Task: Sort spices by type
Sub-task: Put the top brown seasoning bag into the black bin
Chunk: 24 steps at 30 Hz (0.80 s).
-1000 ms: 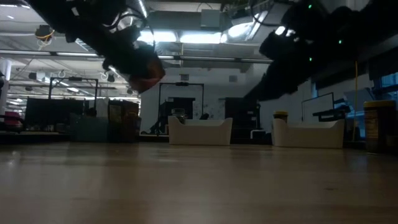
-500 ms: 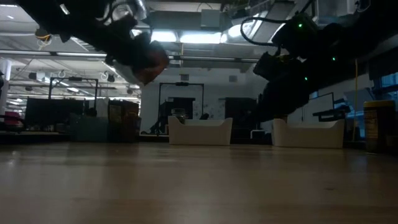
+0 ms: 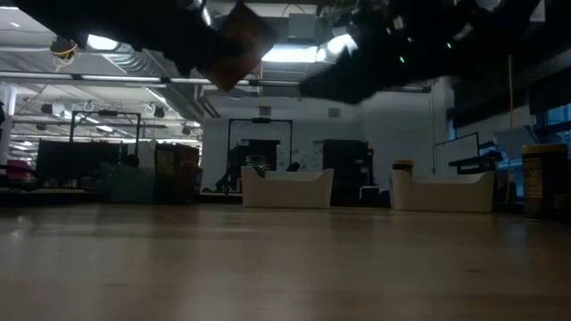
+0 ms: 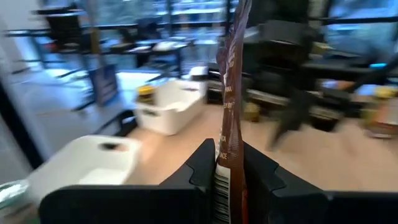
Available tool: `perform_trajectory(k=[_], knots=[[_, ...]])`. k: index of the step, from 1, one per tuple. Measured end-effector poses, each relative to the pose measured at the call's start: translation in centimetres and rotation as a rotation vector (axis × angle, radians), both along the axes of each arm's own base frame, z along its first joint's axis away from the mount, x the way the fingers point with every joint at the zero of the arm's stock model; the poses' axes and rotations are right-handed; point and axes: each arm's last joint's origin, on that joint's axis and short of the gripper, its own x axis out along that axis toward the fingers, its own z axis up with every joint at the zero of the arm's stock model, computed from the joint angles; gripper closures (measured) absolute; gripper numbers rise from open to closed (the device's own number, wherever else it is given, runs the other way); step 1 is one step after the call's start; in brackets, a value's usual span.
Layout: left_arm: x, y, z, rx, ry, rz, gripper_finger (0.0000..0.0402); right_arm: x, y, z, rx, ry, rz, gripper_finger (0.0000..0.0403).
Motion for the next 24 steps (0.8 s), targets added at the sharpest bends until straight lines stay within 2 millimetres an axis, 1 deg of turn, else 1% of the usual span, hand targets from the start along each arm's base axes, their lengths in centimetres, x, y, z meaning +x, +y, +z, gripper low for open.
perform_trajectory(k=[6,10,12,15,21,24], knots=[[0.1,-1.1,0.0,-0.007,-0.008,-0.107,0.0361,1.4,0.2,2.8,-0.024,-0.09,0.1,0.016],[0.5,-1.7,0.0,-0.006,-0.033,-0.168,0.0361,2.1,0.3,4.4,-0.047,-0.142,0.143,0.0149],[0.7,-1.9,0.0,0.01,-0.053,-0.181,0.0361,2.5,0.4,5.0,-0.047,-0.161,0.174,0.0153],[0.9,-2.1,0.2,0.037,-0.082,-0.189,0.0361,3.3,0.5,5.3,-0.045,-0.17,0.201,0.0167],[1.0,-2.2,0.2,0.058,-0.084,-0.193,0.0361,4.8,0.5,6.0,-0.048,-0.191,0.211,0.0214],[1.0,-2.2,0.2,0.058,-0.083,-0.192,0.0361,5.2,0.5,6.4,-0.057,-0.201,0.211,0.0243]])
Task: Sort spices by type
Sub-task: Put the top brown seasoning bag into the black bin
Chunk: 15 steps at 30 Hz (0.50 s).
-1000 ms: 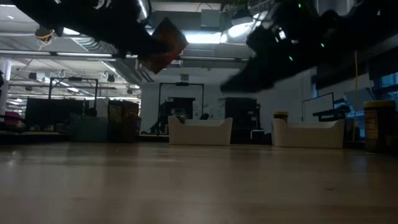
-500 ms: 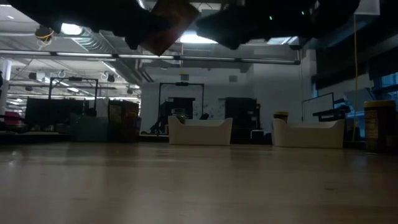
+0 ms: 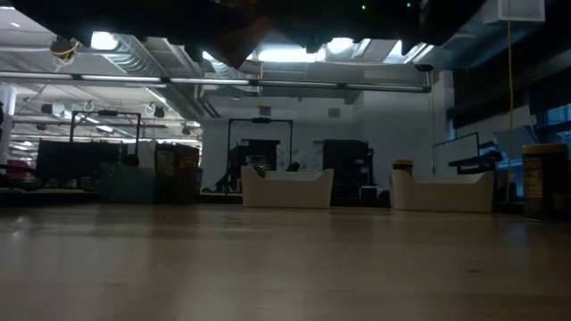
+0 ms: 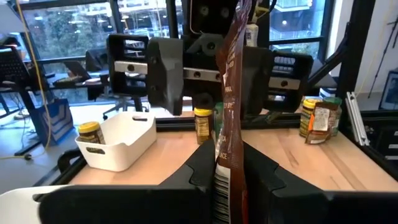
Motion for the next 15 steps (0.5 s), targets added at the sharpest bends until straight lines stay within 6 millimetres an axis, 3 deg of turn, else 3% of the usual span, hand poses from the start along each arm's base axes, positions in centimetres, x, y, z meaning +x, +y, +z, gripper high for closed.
perform_trajectory(k=[10,15], knots=[[0.02,0.39,-0.02,0.001,0.002,0.017,0.0361,0.03,0.15,0.18,-0.046,-0.009,0.052,0.0391],[0.02,0.39,-0.03,-0.006,0.002,0.019,0.0361,0.03,0.15,0.17,-0.069,-0.011,0.052,0.0397]])
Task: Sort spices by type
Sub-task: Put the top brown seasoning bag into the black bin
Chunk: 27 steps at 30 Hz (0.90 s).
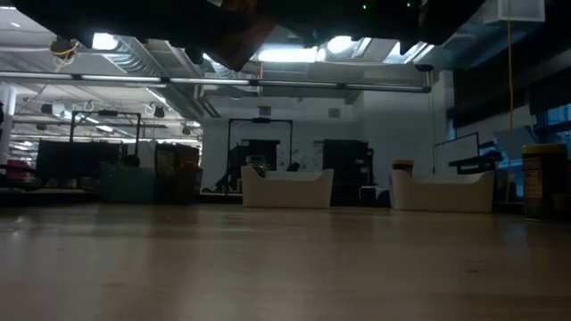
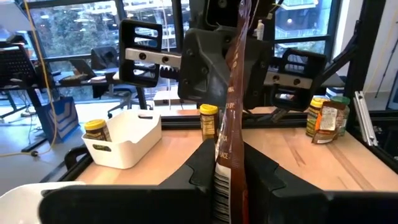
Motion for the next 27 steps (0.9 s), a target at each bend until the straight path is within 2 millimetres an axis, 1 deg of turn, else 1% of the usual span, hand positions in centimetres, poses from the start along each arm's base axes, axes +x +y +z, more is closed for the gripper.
perform_trajectory(k=[5,10,13,17,23,27], knots=[[0.0,0.2,0.1,-0.019,-0.007,0.014,0.0353,0.0,0.0,0.0,-0.015,0.0,-0.005,0.0399],[-0.1,0.7,0.0,-0.034,-0.001,0.045,0.0304,0.0,-0.1,-0.1,-0.025,0.013,-0.016,0.04],[-0.2,0.7,-0.1,-0.04,0.017,0.046,0.0274,0.0,-0.2,-0.3,-0.027,0.023,-0.054,0.04],[-0.7,0.7,0.2,-0.047,0.029,0.047,0.0248,0.0,-0.3,-0.5,-0.034,0.051,-0.088,0.0401],[-1.6,0.6,1.0,-0.046,0.014,0.037,0.0242,0.0,-0.4,-0.8,-0.053,0.082,-0.138,0.0402],[-1.5,0.5,1.0,-0.057,0.015,0.035,0.0245,0.0,-0.7,-0.8,-0.052,0.08,-0.146,0.0402]])
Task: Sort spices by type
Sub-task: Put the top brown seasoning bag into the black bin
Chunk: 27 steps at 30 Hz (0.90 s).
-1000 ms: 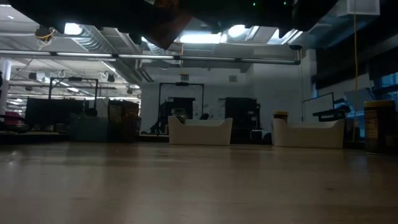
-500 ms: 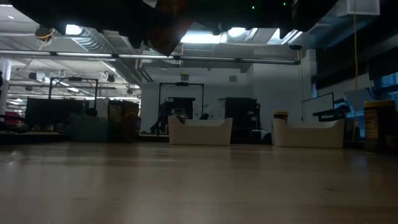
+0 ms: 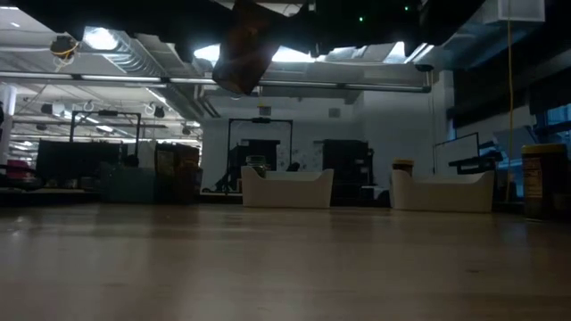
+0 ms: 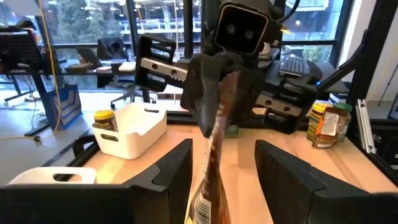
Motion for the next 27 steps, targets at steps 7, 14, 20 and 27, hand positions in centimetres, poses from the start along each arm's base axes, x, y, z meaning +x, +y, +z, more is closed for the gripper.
perform_trajectory(k=[7,14,20,27], knots=[[0.9,0.0,-0.1,-0.006,0.009,0.002,0.0246,0.0,-0.4,-0.2,0.008,0.014,-0.003,0.0402],[2.3,0.6,0.2,-0.027,0.091,0.038,0.0246,0.0,-0.3,-0.2,0.012,0.014,0.04,0.0403],[2.5,1.2,1.0,-0.081,0.177,0.078,0.0247,0.0,-0.3,-0.4,0.012,0.029,0.041,0.0403],[2.6,1.2,1.5,-0.082,0.225,0.08,0.0254,0.0,-0.3,-0.5,0.009,0.046,0.041,0.0403]])
